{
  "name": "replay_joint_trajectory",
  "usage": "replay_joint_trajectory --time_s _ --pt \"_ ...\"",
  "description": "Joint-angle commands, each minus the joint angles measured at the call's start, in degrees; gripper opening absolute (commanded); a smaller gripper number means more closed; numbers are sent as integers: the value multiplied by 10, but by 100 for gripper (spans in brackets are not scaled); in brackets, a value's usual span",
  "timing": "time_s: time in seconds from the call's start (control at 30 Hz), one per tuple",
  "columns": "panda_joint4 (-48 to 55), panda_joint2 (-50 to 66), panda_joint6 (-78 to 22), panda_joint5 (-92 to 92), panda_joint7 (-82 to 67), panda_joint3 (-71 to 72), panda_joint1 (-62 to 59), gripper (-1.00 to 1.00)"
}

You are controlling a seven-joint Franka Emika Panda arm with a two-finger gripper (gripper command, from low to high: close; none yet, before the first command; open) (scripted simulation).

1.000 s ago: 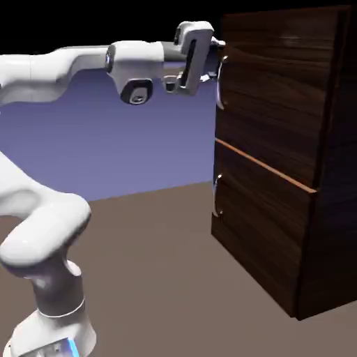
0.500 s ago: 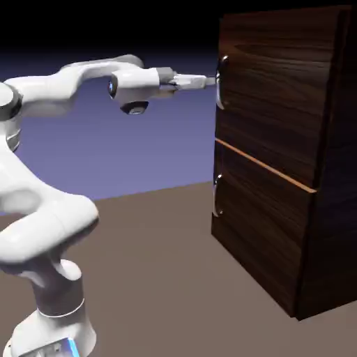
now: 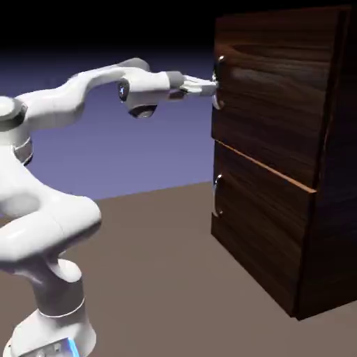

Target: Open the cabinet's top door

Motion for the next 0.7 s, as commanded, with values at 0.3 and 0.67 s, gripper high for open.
replay_joint_trajectory --time_s 0.3,0.67 --pt "-192 -176 -250 39 0 -123 83 -100" --pt "-378 -269 -493 -20 -60 -299 169 -100"
